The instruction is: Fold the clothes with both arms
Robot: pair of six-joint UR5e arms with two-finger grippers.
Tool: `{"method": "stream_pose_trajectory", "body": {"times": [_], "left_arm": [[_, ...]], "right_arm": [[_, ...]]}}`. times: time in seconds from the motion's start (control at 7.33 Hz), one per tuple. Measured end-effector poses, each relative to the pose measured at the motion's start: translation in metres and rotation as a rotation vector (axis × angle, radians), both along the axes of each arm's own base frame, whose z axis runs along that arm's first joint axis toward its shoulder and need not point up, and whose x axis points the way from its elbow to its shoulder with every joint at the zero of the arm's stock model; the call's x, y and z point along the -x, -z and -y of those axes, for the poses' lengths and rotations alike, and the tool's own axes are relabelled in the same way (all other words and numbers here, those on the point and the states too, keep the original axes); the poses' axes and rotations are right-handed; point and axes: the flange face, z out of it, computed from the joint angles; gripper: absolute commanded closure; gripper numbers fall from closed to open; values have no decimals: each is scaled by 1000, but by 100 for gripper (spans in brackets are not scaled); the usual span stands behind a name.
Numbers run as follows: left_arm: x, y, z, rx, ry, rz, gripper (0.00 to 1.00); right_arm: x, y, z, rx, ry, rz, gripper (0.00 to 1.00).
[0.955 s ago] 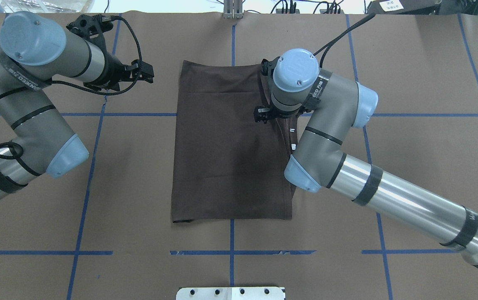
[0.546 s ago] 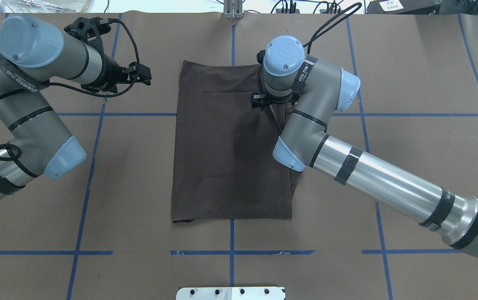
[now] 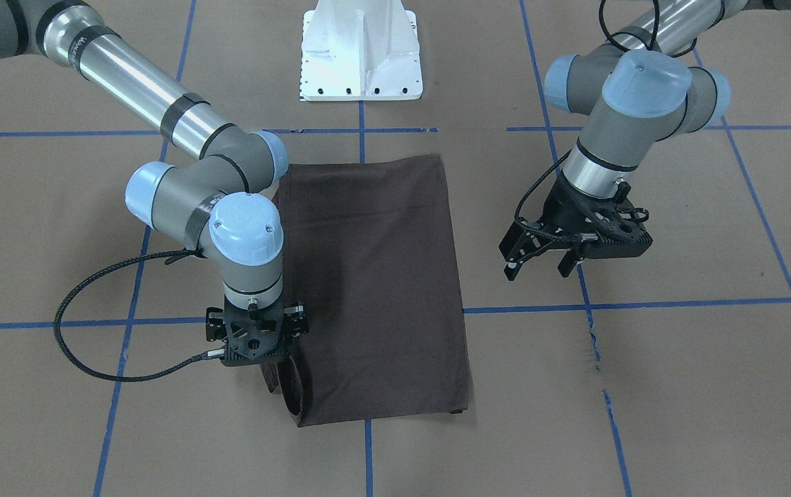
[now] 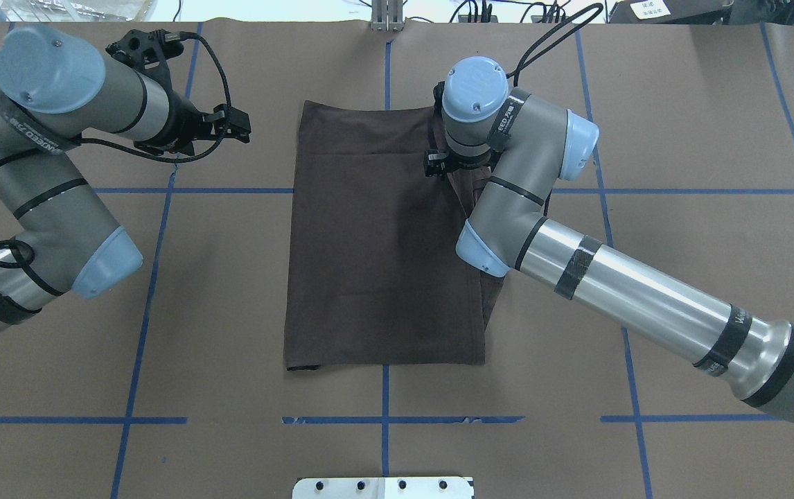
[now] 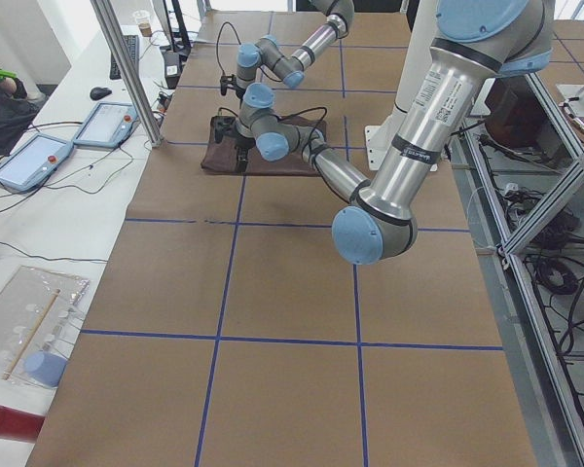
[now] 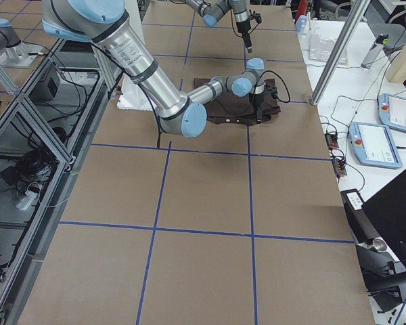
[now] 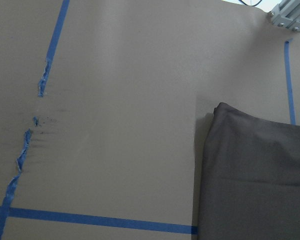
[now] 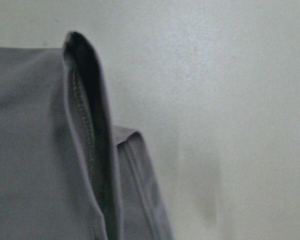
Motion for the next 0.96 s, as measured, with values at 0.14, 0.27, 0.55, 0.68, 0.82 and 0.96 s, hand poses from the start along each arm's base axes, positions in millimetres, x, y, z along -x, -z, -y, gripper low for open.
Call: {"method": "stream_pose_trajectory", "body": {"times": [0.14,0.27,0.55,0.68,0.82,0.96], "left_arm": [[0,1,0,-1,0,-2,0],[1,2,0,-3,0,-3,0],[0,6,-5,7,-37,-24,0],[4,11,-15,47,-44,-63,0],[9,14,-40,118,-37,-118,0],[4,17,-81,203,-31,-167,0]], "right_arm": [[-16,-15,10,-2,0,-20,0],[-29,-26,19,0,-4,-34,0],[-42,-8,32,9,-2,8,0],[-44,10,30,27,20,59,0],[-51,33,21,55,51,123,0],[-63,54,5,87,73,170,0]]}}
